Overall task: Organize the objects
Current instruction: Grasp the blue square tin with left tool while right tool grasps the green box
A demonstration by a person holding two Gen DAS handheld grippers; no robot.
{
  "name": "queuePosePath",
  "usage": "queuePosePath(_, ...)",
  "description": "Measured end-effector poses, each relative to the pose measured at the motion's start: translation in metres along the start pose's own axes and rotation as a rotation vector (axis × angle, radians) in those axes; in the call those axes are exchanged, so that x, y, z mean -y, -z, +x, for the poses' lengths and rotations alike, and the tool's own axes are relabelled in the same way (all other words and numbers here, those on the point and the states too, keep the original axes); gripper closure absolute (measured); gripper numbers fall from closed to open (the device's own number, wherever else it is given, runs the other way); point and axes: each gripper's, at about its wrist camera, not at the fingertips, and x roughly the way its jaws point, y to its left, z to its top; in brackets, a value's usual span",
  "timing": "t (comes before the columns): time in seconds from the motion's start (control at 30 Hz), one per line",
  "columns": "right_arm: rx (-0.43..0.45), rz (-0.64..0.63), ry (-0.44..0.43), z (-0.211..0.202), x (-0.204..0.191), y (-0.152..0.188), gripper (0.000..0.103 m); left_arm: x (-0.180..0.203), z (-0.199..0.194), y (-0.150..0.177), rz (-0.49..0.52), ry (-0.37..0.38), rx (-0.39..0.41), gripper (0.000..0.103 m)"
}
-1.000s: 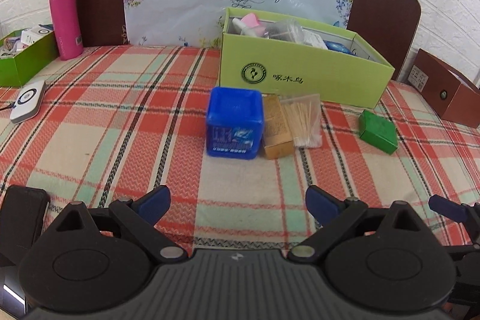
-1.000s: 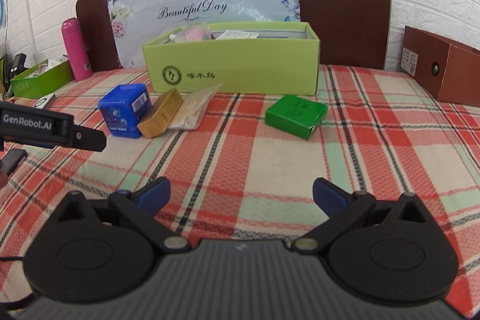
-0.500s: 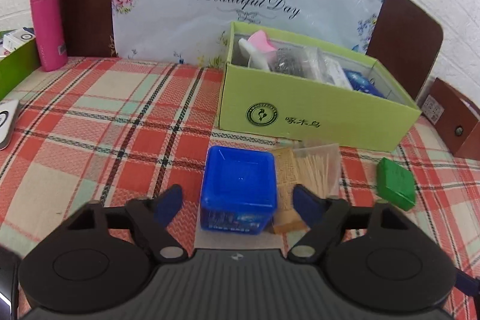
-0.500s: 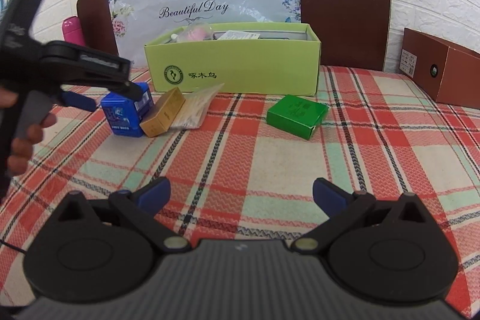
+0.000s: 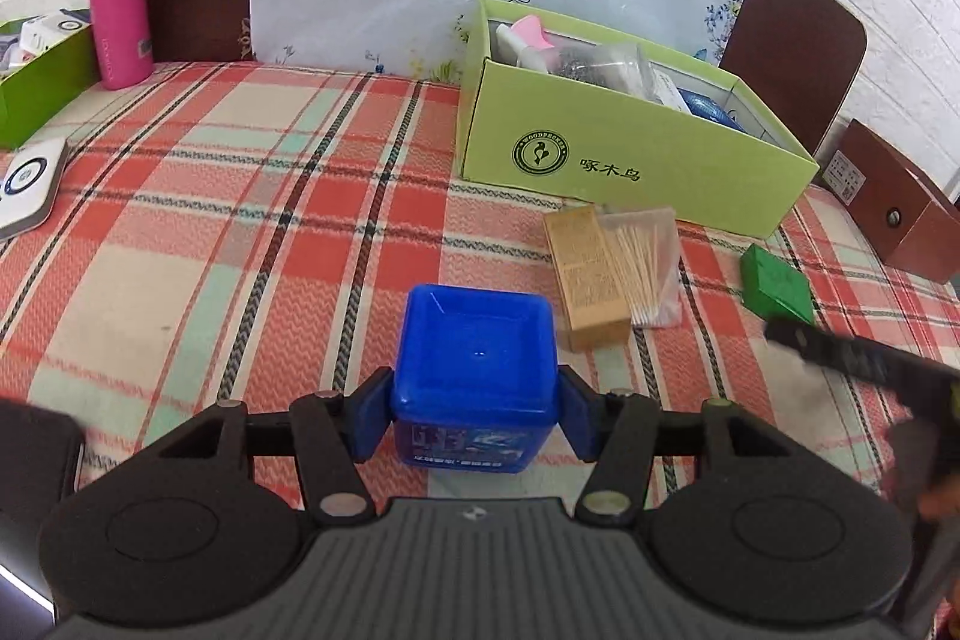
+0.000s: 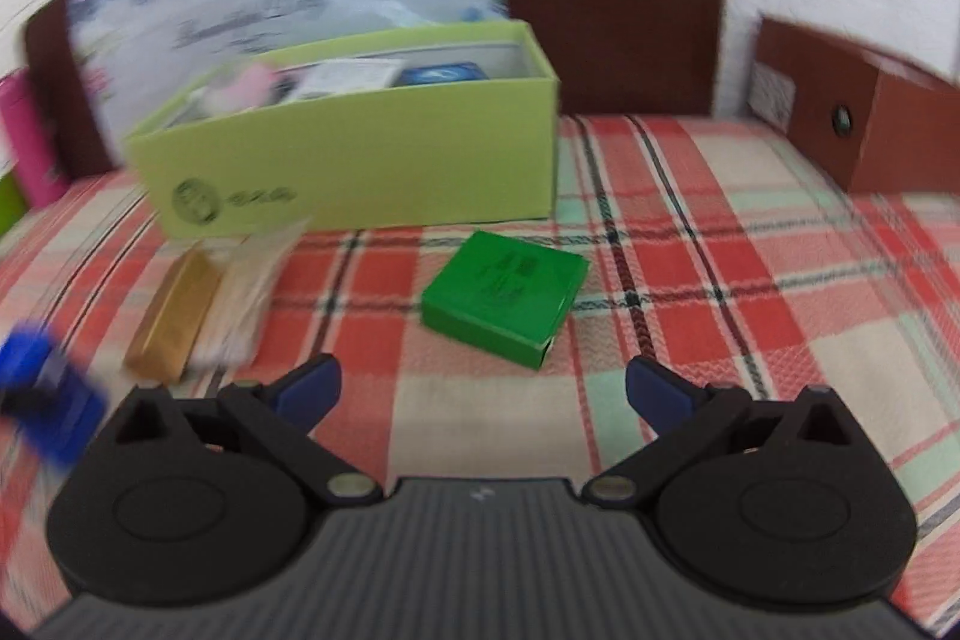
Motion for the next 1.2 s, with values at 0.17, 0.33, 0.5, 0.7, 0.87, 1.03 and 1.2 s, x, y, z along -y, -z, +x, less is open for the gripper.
queuePosePath(0.17,-0.095,0.138,0.096,0.042,-0.007,-0.025,0.002,0.004,0.000,0.000,0.024,0.010,-0.010,0.043)
queuePosePath(0.33,-0.066,0.039,0.051,0.044,-0.008,-0.023,0.038,0.005,0.001,0.001,0.049,0.034,-0.016,0.043)
queuePosePath(0.5,-0.065,-0.191,-0.172,0.001,0.004,0.010,0.038,0.008,-0.003,0.004,0.084,0.072,-0.036,0.044)
queuePosePath(0.7,-0.119,-0.261,-0.248,-0.065,0.012,0.069,0.038,0.029,-0.020,0.027,0.154,0.132,-0.066,0.043)
queuePosePath(0.87,-0.106,-0.255,-0.221,-0.100,-0.001,0.095,0.023,0.047,-0.026,0.042,0.175,0.121,-0.064,0.041)
queuePosePath(1.03,-0.084,-0.271,-0.179,-0.103,-0.008,0.101,0.023,0.050,-0.019,0.044,0.158,0.092,-0.082,0.041)
queuePosePath(1.2,-0.087,-0.250,-0.157,-0.101,-0.008,0.103,0.023,0.052,-0.014,0.043,0.164,0.089,-0.082,0.041)
